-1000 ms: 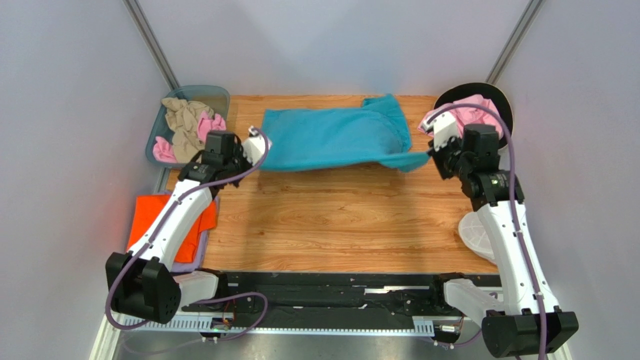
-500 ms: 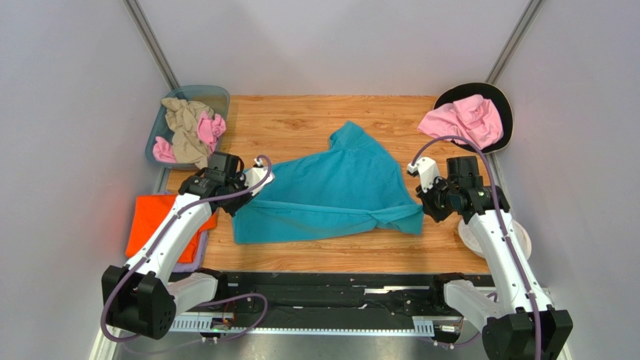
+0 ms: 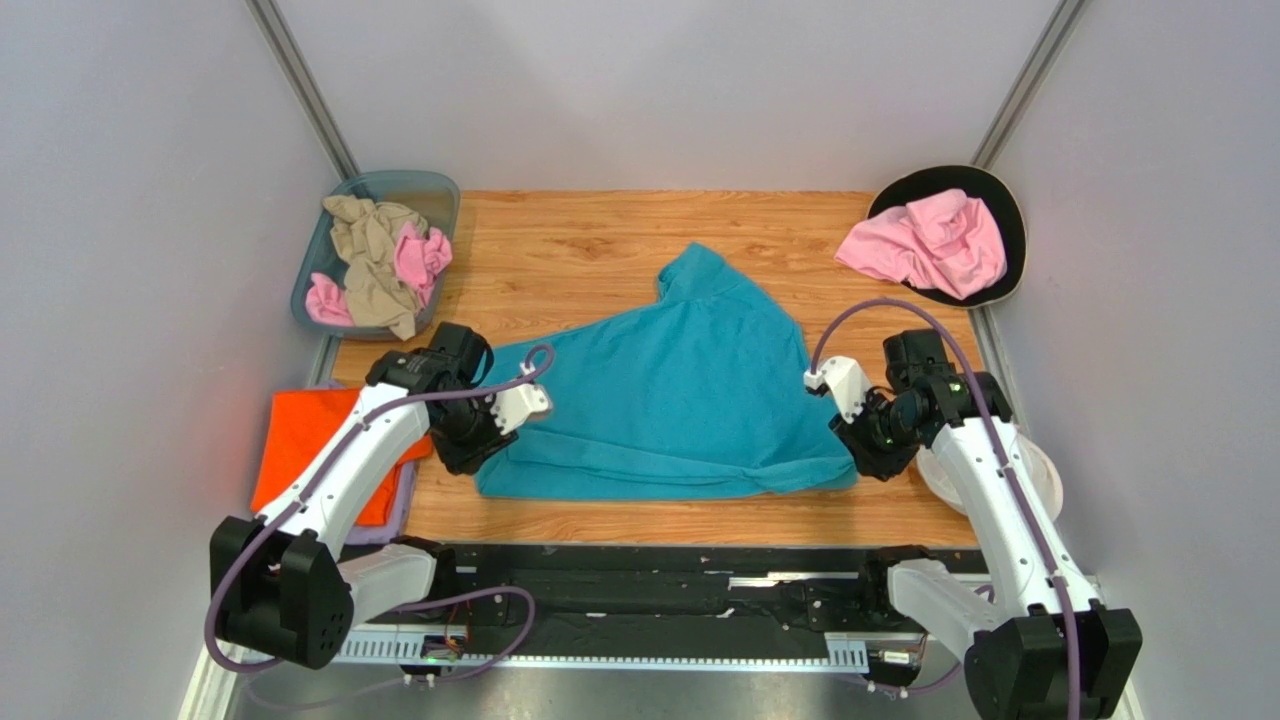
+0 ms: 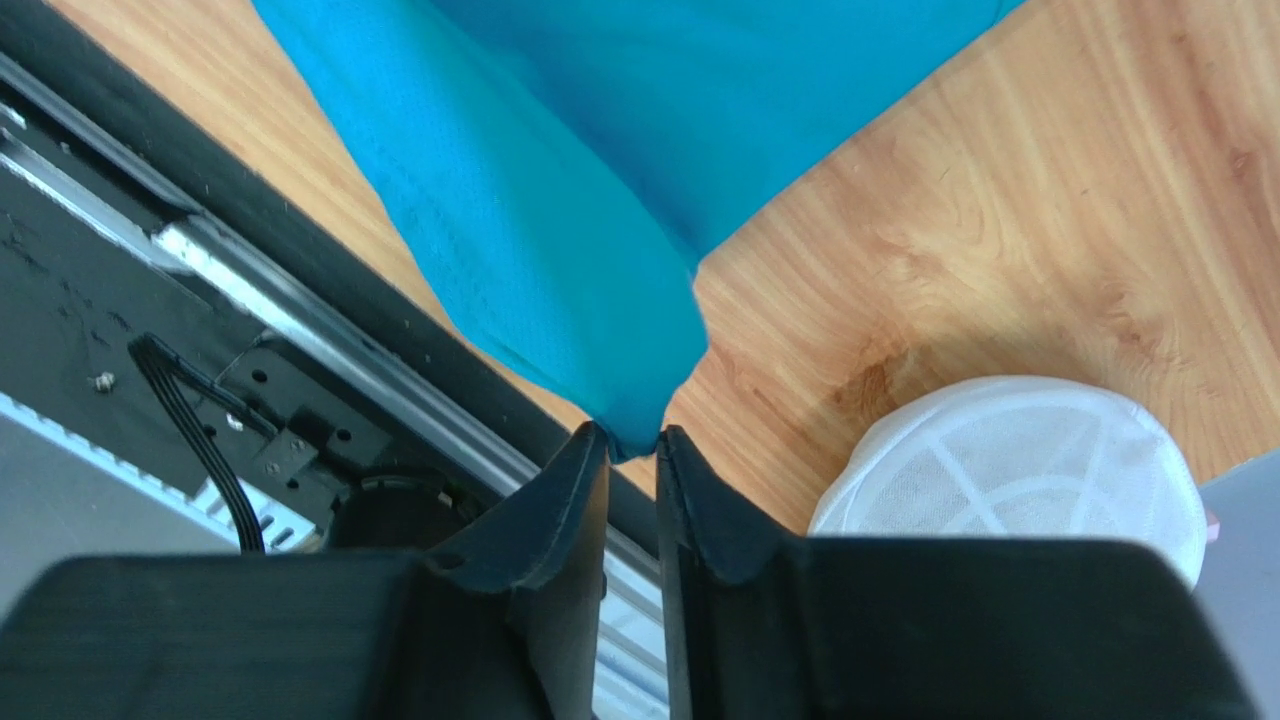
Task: Fold and stack the t-shirts
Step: Flatten the tshirt out
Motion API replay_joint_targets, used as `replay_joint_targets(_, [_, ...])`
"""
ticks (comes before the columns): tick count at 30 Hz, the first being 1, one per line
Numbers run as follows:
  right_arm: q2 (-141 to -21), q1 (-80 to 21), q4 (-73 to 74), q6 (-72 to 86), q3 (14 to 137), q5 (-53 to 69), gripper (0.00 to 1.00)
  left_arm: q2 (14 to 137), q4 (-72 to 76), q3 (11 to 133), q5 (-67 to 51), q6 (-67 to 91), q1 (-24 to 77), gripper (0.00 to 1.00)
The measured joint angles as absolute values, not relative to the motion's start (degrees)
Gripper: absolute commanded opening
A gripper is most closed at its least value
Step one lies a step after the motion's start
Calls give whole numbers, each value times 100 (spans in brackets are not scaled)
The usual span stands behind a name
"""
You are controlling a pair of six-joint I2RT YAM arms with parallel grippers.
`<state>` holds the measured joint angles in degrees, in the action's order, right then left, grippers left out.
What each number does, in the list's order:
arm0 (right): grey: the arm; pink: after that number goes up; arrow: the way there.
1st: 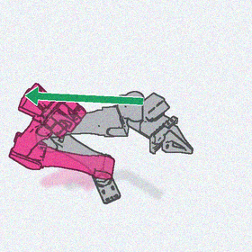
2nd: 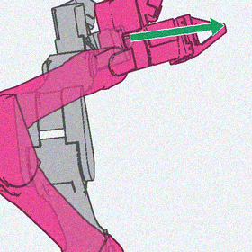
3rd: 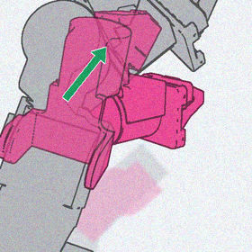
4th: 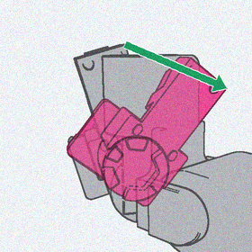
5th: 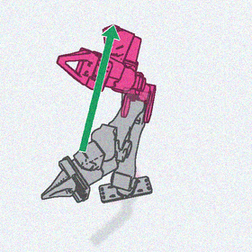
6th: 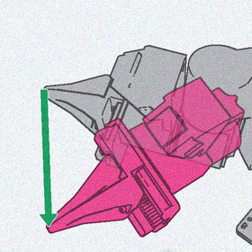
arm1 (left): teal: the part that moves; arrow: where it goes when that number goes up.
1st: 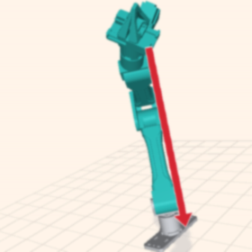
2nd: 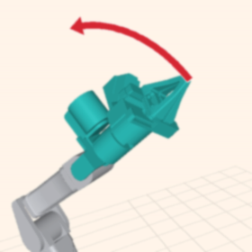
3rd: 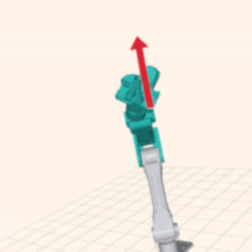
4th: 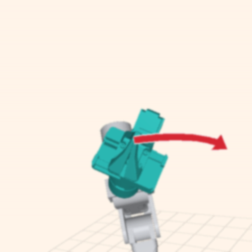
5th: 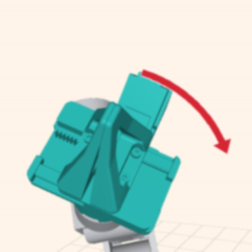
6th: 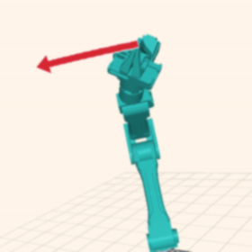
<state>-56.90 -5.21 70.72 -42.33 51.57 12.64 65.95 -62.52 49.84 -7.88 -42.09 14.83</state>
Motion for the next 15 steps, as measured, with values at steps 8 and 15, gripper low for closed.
replay_joint_targets(8, [-5804,-523,7581,-4665,5127,1035,74,6600,-6884,4803,-910,-4536,1492,39])
replay_joint_targets(15, [-5946,-523,7319,-4615,5074,915,98,6744,-5839,5166,-519,-4150,1492,43])
